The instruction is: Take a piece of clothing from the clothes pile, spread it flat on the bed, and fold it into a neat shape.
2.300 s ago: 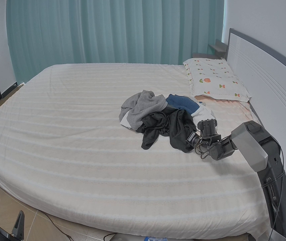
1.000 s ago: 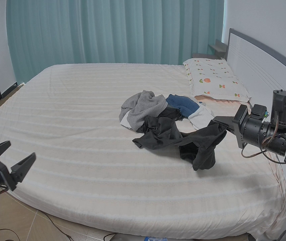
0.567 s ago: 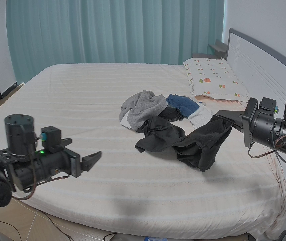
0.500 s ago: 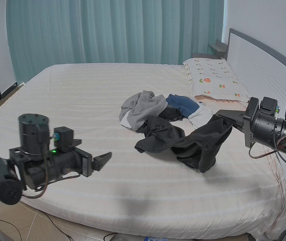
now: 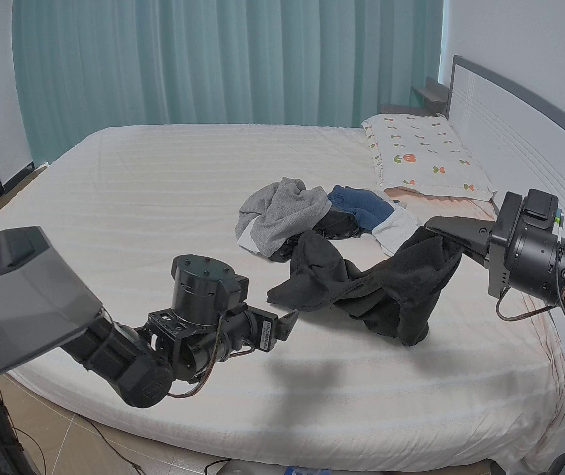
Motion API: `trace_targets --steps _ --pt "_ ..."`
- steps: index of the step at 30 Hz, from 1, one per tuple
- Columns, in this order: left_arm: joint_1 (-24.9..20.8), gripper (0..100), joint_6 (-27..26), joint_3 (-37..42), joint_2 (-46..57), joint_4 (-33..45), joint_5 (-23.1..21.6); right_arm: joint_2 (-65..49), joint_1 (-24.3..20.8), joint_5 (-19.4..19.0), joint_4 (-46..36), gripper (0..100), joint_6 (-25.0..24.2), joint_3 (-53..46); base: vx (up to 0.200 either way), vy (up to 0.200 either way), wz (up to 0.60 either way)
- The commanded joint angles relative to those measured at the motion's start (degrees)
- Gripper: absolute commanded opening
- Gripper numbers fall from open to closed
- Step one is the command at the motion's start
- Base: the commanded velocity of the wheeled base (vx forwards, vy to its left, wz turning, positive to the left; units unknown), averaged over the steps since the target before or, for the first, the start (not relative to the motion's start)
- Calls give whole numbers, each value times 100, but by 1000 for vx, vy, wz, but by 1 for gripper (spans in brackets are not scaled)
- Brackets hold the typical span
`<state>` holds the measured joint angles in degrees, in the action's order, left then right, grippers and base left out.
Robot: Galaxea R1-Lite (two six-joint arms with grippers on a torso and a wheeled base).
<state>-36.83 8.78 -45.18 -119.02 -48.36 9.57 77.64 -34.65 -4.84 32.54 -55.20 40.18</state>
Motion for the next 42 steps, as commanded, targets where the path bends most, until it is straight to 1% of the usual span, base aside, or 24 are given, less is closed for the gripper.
trace_targets --steps 1,5,7,10,17,19,23,26,31,36,41,42 --pt "18 100 159 -211 -438 2 1 -126 -192 1 7 0 62 122 0 0 0" --pt "44 100 159 -263 -623 -16 -60 -162 -253 1 16 0 220 139 0 0 0" --pt "44 100 159 -430 -834 -16 -69 -153 -262 -17 7 0 370 139 0 0 0" --pt "44 100 177 -615 -1009 -33 -69 -153 -306 -26 25 0 378 157 0 0 0" --pt "44 100 177 -694 -1212 -86 -166 -118 -332 -26 25 0 387 350 0 0 0" --pt "70 100 177 -835 -1352 -95 -245 -118 -341 -52 42 0 422 385 0 0 0" --pt "123 100 177 -1019 -1598 -174 -254 -153 -341 -61 -11 0 440 596 0 0 0" --pt "167 100 221 -1221 -1862 -429 -263 -162 -341 -79 -19 0 440 667 0 0 0" --pt "176 100 230 -1494 -2134 -464 -271 -162 -376 -79 -11 0 440 684 0 0 0" --pt "176 100 370 -1995 -2591 -455 -289 -109 -324 -79 -2 0 440 746 0 0 0" --pt "185 100 827 -2469 -2890 -455 -271 -109 -227 -70 7 0 440 710 0 0 0" --pt "185 100 845 -2478 -2890 -455 -271 -109 -218 -79 7 0 440 702 0 0 0"
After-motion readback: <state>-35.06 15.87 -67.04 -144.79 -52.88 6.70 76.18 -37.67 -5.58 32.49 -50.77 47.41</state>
